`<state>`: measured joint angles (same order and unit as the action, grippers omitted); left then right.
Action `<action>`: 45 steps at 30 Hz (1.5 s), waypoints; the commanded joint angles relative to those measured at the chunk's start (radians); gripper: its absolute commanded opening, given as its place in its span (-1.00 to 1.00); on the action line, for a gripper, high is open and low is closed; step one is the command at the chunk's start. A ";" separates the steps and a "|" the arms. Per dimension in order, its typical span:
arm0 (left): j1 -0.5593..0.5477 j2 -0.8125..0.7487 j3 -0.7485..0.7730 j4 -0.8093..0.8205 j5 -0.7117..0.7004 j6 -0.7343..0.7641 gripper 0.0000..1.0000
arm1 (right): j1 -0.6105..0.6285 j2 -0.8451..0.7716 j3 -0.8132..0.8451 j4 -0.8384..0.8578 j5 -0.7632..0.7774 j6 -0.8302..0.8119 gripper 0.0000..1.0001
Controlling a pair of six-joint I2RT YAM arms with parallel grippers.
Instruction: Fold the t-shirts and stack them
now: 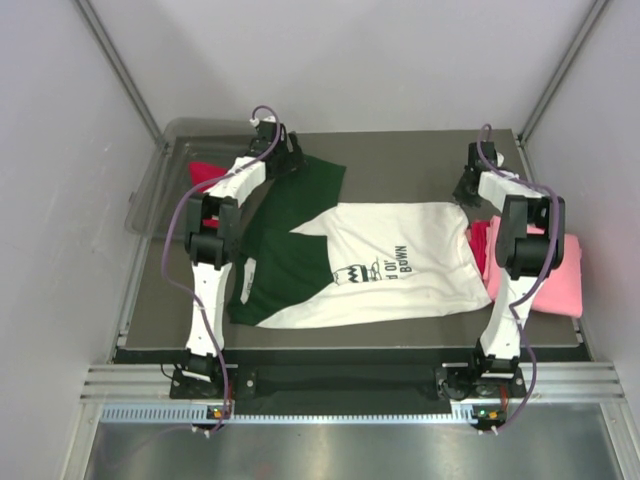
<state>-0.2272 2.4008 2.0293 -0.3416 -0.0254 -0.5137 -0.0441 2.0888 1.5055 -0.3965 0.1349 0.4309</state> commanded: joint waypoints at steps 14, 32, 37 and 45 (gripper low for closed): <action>0.003 0.104 0.152 0.111 -0.105 0.023 0.70 | 0.015 -0.070 -0.051 0.059 0.006 0.008 -1.00; 0.015 0.135 0.154 0.214 -0.033 0.058 0.12 | 0.009 -0.070 -0.059 0.067 -0.023 0.009 -1.00; 0.015 0.136 0.152 0.220 0.007 0.053 -0.61 | 0.004 -0.070 -0.057 0.070 -0.037 0.012 -1.00; 0.019 0.026 0.065 0.280 0.010 0.084 -1.00 | 0.004 -0.088 -0.051 0.053 -0.043 0.006 -1.00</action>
<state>-0.2165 2.5256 2.1189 -0.1432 -0.0338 -0.4599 -0.0437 2.0617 1.4528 -0.3405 0.1135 0.4377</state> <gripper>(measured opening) 0.015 0.012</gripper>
